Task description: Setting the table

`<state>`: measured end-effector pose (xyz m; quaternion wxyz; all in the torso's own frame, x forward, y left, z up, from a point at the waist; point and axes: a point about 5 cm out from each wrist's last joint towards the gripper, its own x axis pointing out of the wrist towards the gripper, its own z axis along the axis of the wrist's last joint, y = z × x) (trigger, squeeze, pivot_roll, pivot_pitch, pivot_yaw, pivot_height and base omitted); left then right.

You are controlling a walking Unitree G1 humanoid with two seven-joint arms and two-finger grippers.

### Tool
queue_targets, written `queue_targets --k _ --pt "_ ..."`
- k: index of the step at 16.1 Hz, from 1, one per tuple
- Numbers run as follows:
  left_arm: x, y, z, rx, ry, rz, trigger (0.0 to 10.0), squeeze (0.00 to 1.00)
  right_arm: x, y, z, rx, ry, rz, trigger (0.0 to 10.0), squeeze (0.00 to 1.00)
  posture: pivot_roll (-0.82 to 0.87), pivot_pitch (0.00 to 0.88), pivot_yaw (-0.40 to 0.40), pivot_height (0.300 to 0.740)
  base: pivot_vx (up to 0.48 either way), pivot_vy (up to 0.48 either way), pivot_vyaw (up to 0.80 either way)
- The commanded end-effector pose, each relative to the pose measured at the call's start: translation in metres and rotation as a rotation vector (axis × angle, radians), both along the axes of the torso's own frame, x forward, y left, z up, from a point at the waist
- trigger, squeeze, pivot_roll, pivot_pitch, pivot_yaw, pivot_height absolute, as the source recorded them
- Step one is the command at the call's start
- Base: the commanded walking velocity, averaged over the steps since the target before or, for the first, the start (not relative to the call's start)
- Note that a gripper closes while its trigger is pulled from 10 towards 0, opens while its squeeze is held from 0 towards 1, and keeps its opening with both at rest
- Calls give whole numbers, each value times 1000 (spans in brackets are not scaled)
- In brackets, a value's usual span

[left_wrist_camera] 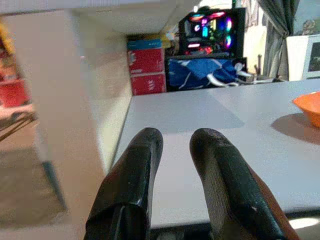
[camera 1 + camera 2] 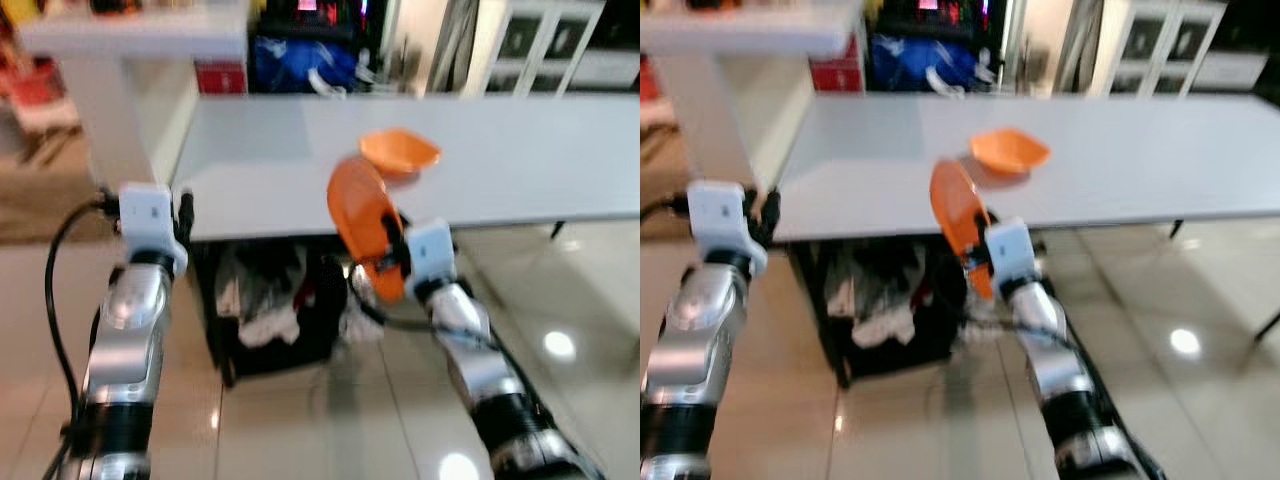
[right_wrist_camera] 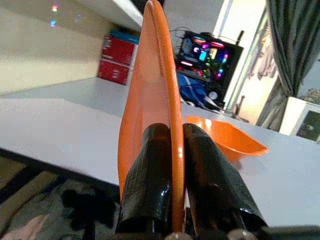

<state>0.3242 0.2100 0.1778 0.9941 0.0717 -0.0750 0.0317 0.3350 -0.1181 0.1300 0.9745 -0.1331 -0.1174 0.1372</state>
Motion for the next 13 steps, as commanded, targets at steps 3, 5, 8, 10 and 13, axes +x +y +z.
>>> queue_targets --k 3,5,8,10,13 --pt "3 -7 -2 4 11 -28 10000 0 3 -9 14 12 -65 -30 0 0 -10 0 -19 740 469 0 0" --pt "3 -7 -4 -12 17 -27 10000 0 3 -9 13 12 -62 -26 0 0 -9 0 -20 740 469 0 0" --pt "3 -6 -8 -35 28 -15 10000 0 4 -5 15 24 -64 -20 0 0 -3 0 -27 740 469 0 0" --pt "2 -7 -10 -31 33 -18 10000 0 4 -5 14 24 -62 -16 0 0 1 0 -28 740 469 0 0" --pt "0 -9 -13 14 46 -30 10000 0 4 -4 14 29 -59 -14 0 0 4 0 -29 740 156 0 0"
